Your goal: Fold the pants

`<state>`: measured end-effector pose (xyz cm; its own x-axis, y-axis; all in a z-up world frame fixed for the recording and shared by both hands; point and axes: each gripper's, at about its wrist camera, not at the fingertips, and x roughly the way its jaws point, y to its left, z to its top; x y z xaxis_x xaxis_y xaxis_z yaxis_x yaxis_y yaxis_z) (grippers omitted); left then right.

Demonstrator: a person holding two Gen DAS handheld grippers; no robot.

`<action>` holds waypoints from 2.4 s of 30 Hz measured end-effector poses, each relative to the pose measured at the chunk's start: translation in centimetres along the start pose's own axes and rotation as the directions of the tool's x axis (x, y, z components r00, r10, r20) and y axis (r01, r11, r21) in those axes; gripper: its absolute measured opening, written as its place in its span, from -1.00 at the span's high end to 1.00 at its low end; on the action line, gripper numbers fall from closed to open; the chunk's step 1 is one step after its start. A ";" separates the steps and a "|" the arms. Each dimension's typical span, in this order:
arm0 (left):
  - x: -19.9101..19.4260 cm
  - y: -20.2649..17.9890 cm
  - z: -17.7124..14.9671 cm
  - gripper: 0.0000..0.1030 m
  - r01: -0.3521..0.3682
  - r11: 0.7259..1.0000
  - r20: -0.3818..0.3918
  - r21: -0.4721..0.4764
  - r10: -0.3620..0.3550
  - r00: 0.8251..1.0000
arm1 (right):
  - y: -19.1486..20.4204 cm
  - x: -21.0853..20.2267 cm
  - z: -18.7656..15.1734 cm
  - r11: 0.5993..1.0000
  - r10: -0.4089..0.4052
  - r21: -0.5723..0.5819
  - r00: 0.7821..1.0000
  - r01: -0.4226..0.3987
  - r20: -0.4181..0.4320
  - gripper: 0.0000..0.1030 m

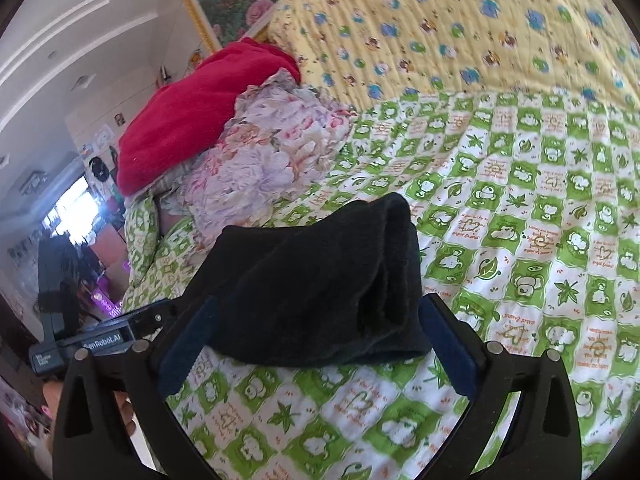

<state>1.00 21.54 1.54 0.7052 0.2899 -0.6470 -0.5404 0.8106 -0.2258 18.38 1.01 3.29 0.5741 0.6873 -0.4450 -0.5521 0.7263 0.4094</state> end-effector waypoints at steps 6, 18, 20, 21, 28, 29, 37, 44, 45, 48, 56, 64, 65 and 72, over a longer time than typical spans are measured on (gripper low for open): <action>-1.1 -1.1 -1.6 -0.62 -0.048 0.995 -0.008 0.092 0.049 0.999 | 1.6 -0.7 -1.4 0.996 -0.015 -0.093 1.000 0.014 -0.008 -0.99; -1.8 -2.7 -4.4 -0.65 -0.141 0.960 0.006 0.240 0.144 0.990 | 3.1 -1.0 -3.6 0.980 -0.035 -0.200 0.998 0.024 -0.051 -0.99; -2.0 -2.6 -4.6 -0.67 -0.150 0.959 0.013 0.242 0.151 0.988 | 3.2 -0.7 -4.1 0.978 -0.040 -0.206 0.997 0.026 -0.063 -0.99; -2.0 -2.5 -4.7 -0.68 -0.153 0.958 0.013 0.241 0.154 0.988 | 3.2 -0.6 -4.3 0.977 -0.045 -0.210 0.997 0.030 -0.065 -0.99; -1.7 -1.9 -4.8 -0.71 -0.170 0.957 0.005 0.236 0.174 0.985 | 3.7 0.8 -5.9 0.972 -0.047 -0.235 0.994 0.022 -0.101 -0.99; -1.7 -1.8 -4.8 -0.71 -0.172 0.957 0.004 0.234 0.176 0.984 | 3.9 1.1 -6.0 0.969 -0.052 -0.246 0.993 0.024 -0.109 -0.99; -1.3 -1.8 -5.2 -0.73 -0.184 0.952 0.003 0.245 0.189 0.982 | 4.2 1.6 -6.4 0.966 -0.054 -0.259 0.990 0.019 -0.128 -0.99; -0.8 -1.6 -5.5 -0.74 -0.189 0.949 -0.004 0.252 0.196 0.981 | 4.1 1.8 -6.3 0.966 -0.057 -0.257 0.990 0.022 -0.130 -0.99; -0.7 -1.6 -5.5 -0.75 -0.189 0.950 -0.006 0.251 0.196 0.981 | 4.1 1.7 -6.3 0.966 -0.058 -0.257 0.990 0.023 -0.130 -0.99; -0.6 -1.4 -5.6 -0.75 -0.190 0.950 -0.008 0.248 0.198 0.980 | 4.2 1.7 -6.3 0.966 -0.057 -0.258 0.990 0.022 -0.130 -0.99; -0.2 -1.1 -5.7 -0.75 -0.189 0.951 -0.017 0.246 0.199 0.980 | 4.3 2.0 -6.2 0.968 -0.048 -0.251 0.990 0.014 -0.131 -0.99; -0.1 -0.8 -5.7 -0.75 -0.189 0.952 -0.020 0.242 0.200 0.980 | 4.5 2.2 -6.2 0.969 -0.048 -0.247 0.990 0.013 -0.134 -0.99; -0.1 -0.8 -5.7 -0.75 -0.189 0.952 -0.020 0.240 0.200 0.980 | 4.5 2.2 -6.2 0.969 -0.047 -0.247 0.990 0.013 -0.133 -0.99; -0.1 -0.8 -5.7 -0.76 -0.191 0.952 -0.018 0.241 0.201 0.979 | 4.5 2.2 -6.2 0.969 -0.046 -0.246 0.990 0.012 -0.134 -0.99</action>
<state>-1.24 17.94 -2.37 0.5734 0.4378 -0.6925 -0.5384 0.8385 0.0844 13.41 5.70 -0.78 0.5130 0.6452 -0.5662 -0.6768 0.7097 0.1955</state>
